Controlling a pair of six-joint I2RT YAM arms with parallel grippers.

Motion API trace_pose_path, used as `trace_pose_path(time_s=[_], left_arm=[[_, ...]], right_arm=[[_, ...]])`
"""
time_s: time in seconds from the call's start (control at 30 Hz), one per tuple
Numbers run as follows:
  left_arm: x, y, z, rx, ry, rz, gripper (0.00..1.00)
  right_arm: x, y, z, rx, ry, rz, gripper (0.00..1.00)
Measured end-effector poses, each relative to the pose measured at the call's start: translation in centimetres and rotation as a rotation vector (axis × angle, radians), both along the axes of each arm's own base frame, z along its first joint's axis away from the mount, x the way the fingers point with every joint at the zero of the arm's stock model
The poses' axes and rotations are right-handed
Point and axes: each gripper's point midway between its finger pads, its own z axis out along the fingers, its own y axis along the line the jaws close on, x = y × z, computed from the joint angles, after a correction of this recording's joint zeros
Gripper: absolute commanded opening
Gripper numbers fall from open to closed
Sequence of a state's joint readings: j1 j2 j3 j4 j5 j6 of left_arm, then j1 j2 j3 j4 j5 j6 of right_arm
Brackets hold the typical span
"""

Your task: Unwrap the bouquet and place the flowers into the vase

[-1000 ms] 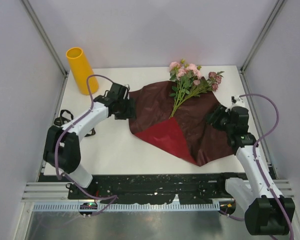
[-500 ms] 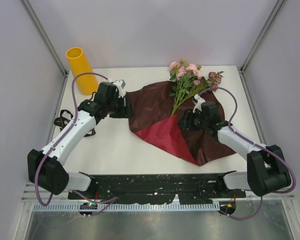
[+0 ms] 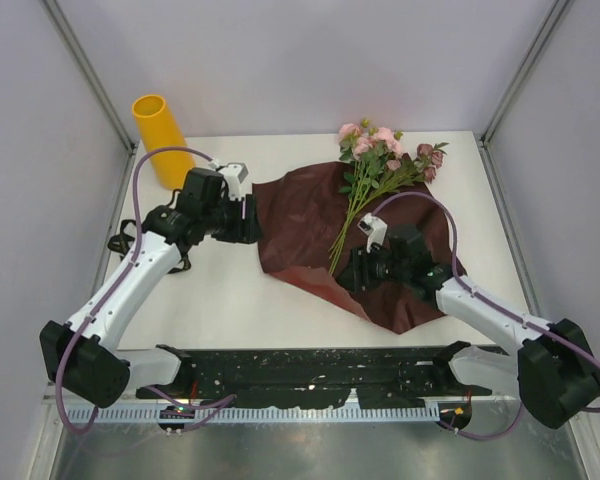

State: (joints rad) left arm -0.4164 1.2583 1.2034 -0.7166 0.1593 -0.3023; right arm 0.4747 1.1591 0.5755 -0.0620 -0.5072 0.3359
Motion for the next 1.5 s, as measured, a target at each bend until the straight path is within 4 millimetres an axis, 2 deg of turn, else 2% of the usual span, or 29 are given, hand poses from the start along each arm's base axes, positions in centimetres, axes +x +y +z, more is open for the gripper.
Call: trace_pose_path(time_s=[0.1, 0.2, 0.37, 0.47, 0.73, 0.9, 1.0, 1.13, 1.27, 1.37, 1.4, 1.47, 1.5], left_arm=[[-0.4, -0.3, -0.4, -0.013, 0.018, -0.014, 0.60], [-1.0, -0.5, -1.3, -0.026, 0.046, -0.029, 0.60], [-2.0, -0.7, -2.8, -0.039, 0.100, -0.036, 0.60], [-2.3, -0.8, -3.4, -0.045, 0.116, -0.036, 0.60], [-2.7, -0.8, -4.4, -0.055, 0.143, -0.027, 0.60], [-2.6, -0.9, -4.4, -0.059, 0.138, -0.026, 0.60], [-2.6, -0.8, -4.3, -0.054, 0.136, -0.027, 0.60], [-2.4, -0.6, -3.3, -0.037, 0.117, -0.040, 0.61], [-1.8, -0.7, -0.8, -0.033, 0.043, -0.075, 0.67], [-1.8, -0.6, 1.3, -0.042, -0.032, -0.096, 0.75], [-2.0, -0.6, 2.1, -0.051, -0.057, -0.103, 0.81], [-2.4, -0.7, 3.5, -0.080, -0.108, -0.120, 0.99], [-2.6, -0.8, 4.1, -0.094, -0.138, -0.132, 1.00]], right_arm=[[-2.2, 1.3, 0.5, 0.019, -0.016, 0.065, 0.52], [-4.5, 2.1, -0.1, 0.022, 0.012, 0.108, 0.52], [-8.2, 2.9, -2.8, -0.010, 0.095, 0.151, 0.51], [-9.5, 3.2, -3.9, -0.037, 0.114, 0.151, 0.50], [-10.6, 2.6, -7.1, -0.169, 0.113, 0.060, 0.47], [-9.9, 1.4, -8.1, -0.253, 0.078, -0.054, 0.47], [-9.4, 0.8, -8.0, -0.264, 0.063, -0.119, 0.47], [-8.8, 0.4, -7.4, -0.253, 0.051, -0.191, 0.48], [-8.1, -0.1, -5.5, -0.233, 0.032, -0.253, 0.51], [-6.2, 0.2, -1.5, -0.159, -0.053, -0.324, 0.52], [-5.6, 0.2, -0.3, -0.136, -0.081, -0.345, 0.53], [-3.8, 0.0, 2.4, -0.099, -0.148, -0.400, 0.53], [-2.8, -0.2, 3.6, -0.089, -0.182, -0.432, 0.54]])
